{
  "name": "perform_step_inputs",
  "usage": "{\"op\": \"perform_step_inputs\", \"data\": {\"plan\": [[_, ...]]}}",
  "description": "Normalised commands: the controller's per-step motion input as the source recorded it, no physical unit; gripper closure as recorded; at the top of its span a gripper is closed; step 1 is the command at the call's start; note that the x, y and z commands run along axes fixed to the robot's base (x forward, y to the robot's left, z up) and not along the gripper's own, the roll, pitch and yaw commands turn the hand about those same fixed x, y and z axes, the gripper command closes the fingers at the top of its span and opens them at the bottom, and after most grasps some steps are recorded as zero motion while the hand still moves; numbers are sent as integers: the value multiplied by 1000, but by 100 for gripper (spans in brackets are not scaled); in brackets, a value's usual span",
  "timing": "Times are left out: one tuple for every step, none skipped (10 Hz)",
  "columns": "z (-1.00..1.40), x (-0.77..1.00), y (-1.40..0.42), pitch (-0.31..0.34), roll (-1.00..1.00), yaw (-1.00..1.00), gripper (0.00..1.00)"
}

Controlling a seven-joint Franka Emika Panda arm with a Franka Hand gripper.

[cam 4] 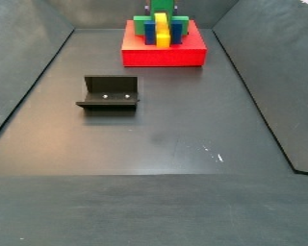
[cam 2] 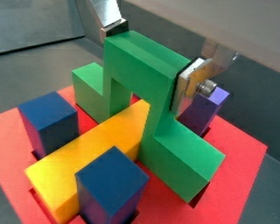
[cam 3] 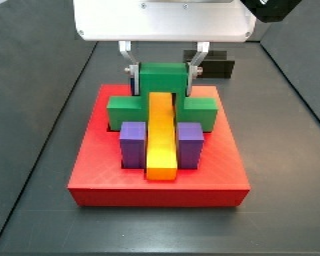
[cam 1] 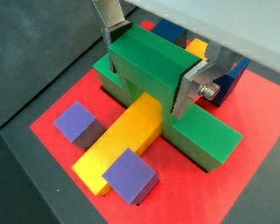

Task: Pick up the green object. Move up. Place the green object on the fixture. Regrasp the green object. Move to above the board. Insert the green object.
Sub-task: Insert the green object.

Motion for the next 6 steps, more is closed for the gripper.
{"op": "perform_step_inputs", "data": {"plan": [[-37,-54,0,-27,-267,0,100],[-106,-111,0,-21,-234,0,100],[-174,-166,-60,-20,-214,0,100],[-183,-206,-51,-13,-207,0,100],[-174,-254,-49,-11,-199,0,100],[-194,-103,-26,-20,-153,0,100]]}}
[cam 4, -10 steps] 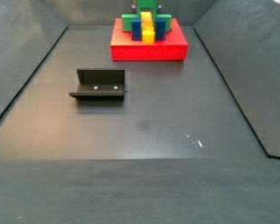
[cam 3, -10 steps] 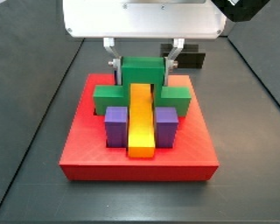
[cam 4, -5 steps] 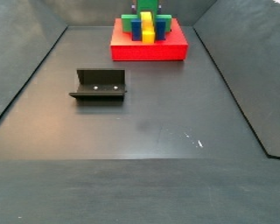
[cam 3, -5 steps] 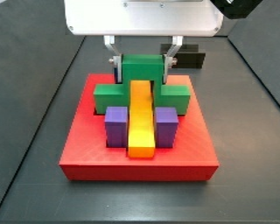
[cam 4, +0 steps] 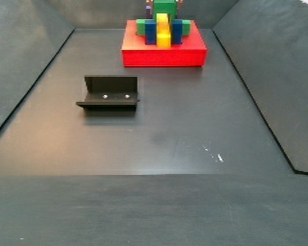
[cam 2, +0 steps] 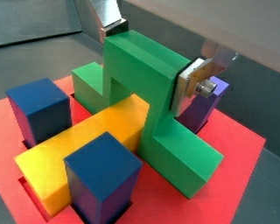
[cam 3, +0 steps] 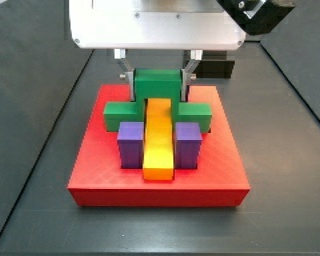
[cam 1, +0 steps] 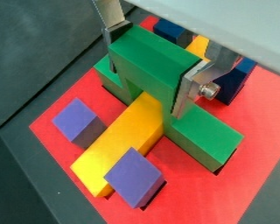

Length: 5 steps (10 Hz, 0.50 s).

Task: Pick up the green object. Move up. Place the green object on the fixture. Regrasp the green object. Move to above the board. Insert the green object.
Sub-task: Insert the green object.

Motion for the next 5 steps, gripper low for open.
{"op": "perform_step_inputs", "data": {"plan": [[-280,0,0,-46,-114,37,100],[-557,60,0,-110,-37,57,100],[-854,71,0,-124,14,83,100],[-931,69,0,-111,90,103,100],[-891,0,-71,-79,199,91,100]]}}
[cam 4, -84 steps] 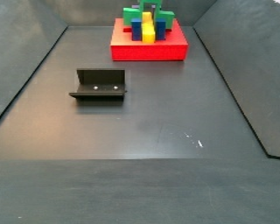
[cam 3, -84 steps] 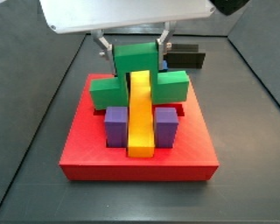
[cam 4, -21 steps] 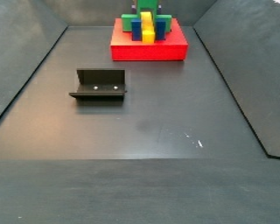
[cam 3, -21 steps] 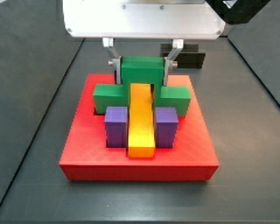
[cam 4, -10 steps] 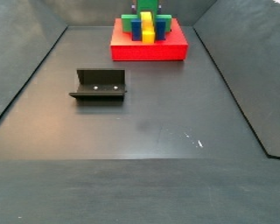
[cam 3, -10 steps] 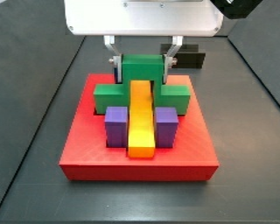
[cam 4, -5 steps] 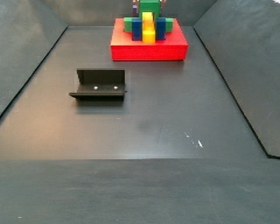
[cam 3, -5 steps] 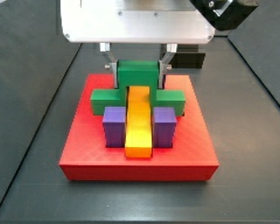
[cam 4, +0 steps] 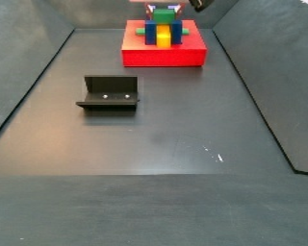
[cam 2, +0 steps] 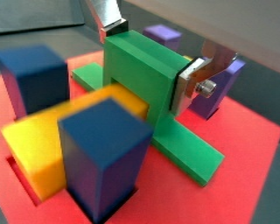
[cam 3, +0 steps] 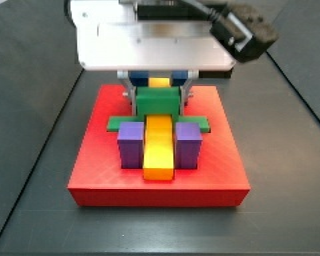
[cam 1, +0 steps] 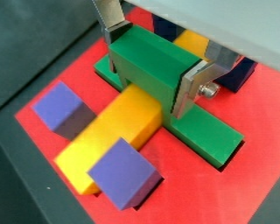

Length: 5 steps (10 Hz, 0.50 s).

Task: Pick up the green object. Move up. Place the green object on the fixture. Regrasp the green object. Move to above the board. Insert the green object.
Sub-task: Insert the green object.

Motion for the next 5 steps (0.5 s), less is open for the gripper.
{"op": "perform_step_inputs", "data": {"plan": [[-669,-131,-314,0,323,6,100],[0,-3,-43,0,13,0,100],[0,0,0,0,10,0,100],[0,0,0,0,14,0,100],[0,-163,-66,-113,81,0,100]]}}
